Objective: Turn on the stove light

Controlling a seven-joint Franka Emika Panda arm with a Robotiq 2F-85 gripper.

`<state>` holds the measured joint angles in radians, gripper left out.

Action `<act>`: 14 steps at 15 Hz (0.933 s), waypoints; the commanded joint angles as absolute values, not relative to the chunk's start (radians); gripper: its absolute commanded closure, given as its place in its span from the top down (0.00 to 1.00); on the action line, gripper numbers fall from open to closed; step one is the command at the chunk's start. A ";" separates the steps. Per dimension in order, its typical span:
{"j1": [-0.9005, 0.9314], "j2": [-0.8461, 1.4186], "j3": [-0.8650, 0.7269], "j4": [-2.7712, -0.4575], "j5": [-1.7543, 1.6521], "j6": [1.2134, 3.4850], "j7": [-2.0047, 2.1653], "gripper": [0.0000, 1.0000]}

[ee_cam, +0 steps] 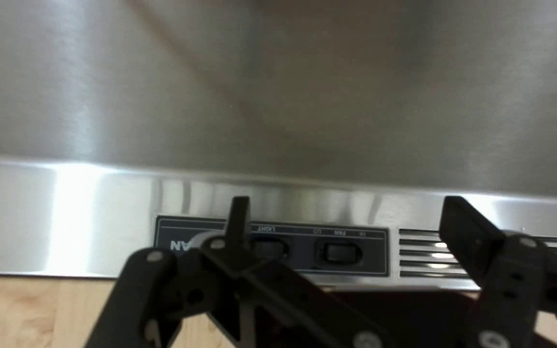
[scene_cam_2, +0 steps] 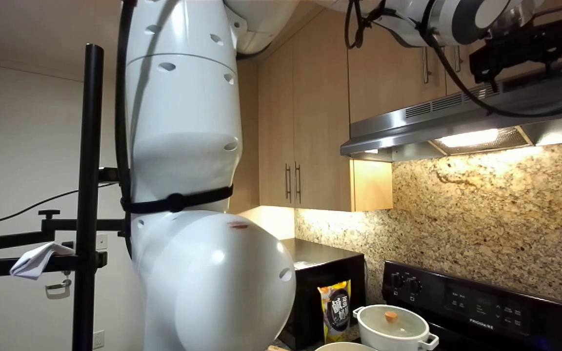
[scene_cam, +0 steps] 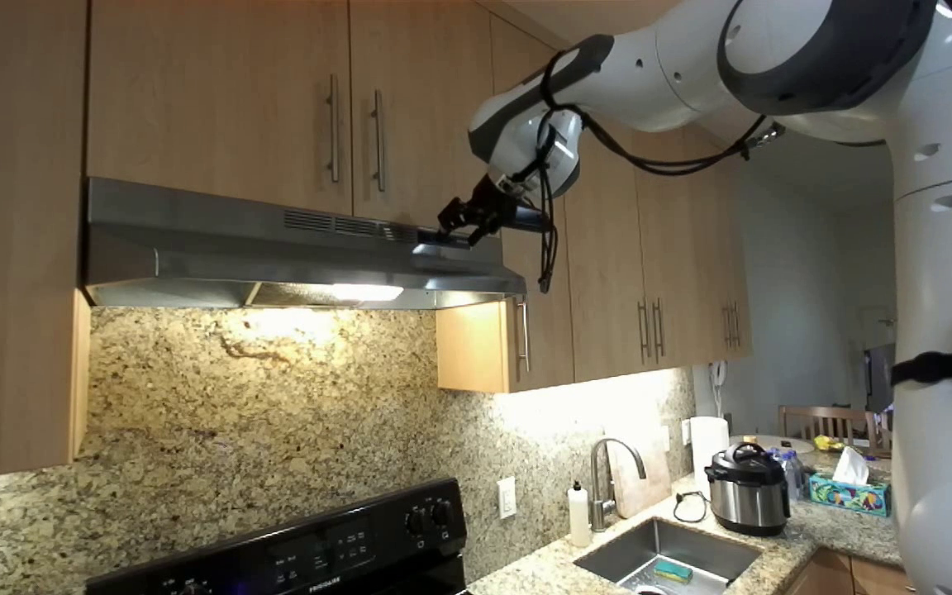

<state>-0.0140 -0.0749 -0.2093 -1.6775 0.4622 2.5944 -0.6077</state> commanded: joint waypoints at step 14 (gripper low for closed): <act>-0.078 -0.348 -0.169 -2.040 0.108 2.456 -0.228 1.00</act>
<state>-0.0650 -0.2766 -0.1914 -1.9655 0.1415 2.4967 -0.2813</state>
